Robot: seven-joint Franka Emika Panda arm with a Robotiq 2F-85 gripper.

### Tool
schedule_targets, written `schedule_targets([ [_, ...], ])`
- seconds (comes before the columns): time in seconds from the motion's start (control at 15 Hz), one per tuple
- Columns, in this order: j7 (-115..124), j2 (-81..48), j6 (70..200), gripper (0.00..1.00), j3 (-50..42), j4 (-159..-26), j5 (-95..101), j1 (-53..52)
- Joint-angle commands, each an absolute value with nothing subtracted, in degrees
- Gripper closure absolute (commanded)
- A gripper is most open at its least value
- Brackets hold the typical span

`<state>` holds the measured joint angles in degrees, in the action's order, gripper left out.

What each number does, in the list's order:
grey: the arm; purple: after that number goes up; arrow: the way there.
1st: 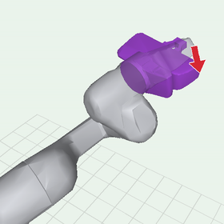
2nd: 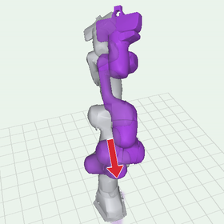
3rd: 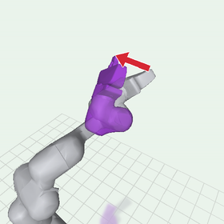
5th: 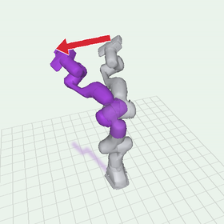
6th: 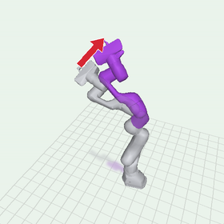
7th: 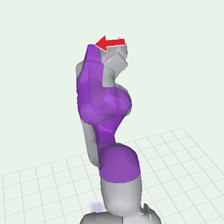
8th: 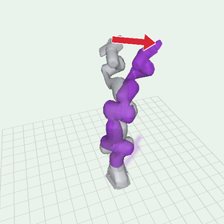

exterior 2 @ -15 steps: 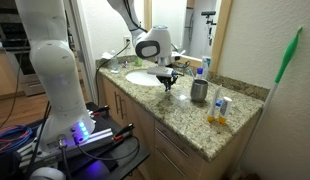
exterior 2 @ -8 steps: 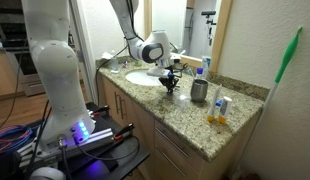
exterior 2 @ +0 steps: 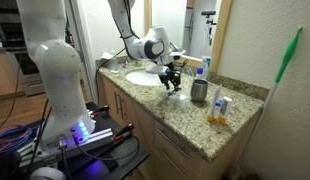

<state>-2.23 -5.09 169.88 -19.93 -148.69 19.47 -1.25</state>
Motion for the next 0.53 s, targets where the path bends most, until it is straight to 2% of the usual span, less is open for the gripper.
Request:
schedule_targets([
  [0.0,-2.84,8.65,162.85,0.04,-20.43,-156.66,22.32,-1.35],
  [0.07,-4.1,11.56,160.15,0.01,-15.98,-157.74,21.56,2.78],
  [0.27,-5.09,21.53,155.5,0.0,-12.17,-162.5,20.23,4.59],
  [0.33,-6.73,24.93,155.8,0.0,-11.48,-164.07,18.9,4.31],
  [0.4,-7.3,23.58,155.9,0.0,-15.67,-159.1,19.26,-1.6],
  [0.47,-7.96,25.9,157.32,0.0,-15.69,-159.86,19.58,-2.4],
])
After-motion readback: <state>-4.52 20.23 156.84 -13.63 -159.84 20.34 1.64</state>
